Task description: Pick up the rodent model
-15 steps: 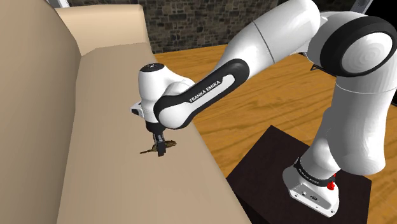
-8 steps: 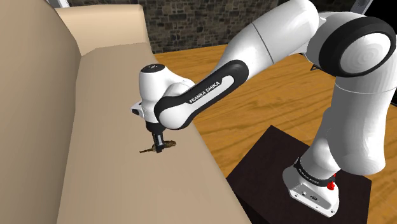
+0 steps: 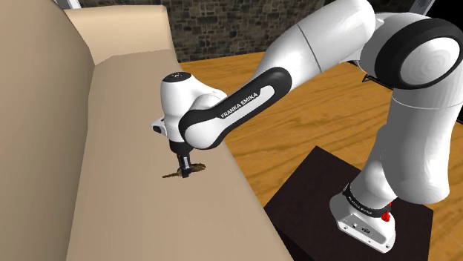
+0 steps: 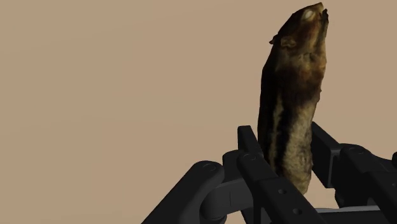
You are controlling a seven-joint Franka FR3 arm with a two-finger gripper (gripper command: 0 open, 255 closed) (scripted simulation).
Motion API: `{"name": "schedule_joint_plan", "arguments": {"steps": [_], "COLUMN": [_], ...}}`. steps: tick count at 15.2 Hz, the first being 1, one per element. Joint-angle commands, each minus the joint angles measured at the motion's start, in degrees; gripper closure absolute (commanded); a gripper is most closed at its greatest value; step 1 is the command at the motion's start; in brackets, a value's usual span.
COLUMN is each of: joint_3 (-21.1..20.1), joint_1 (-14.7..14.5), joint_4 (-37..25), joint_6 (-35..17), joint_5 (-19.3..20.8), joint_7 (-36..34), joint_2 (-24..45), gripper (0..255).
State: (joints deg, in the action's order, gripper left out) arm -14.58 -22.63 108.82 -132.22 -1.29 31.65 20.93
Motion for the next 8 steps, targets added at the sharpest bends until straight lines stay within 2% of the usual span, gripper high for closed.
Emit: {"name": "schedule_joint_plan", "arguments": {"steps": [1,8], "joint_3": [-0.09,-0.36], "joint_1": [0.11,0.38], "joint_4": [-0.49,-2.45], "joint_6": [1.24,5.82], "joint_5": [-0.19,-0.78], "joint_7": [0.10,0.12], "joint_2": [-0.69,-3.37], "gripper": [255,255]}}
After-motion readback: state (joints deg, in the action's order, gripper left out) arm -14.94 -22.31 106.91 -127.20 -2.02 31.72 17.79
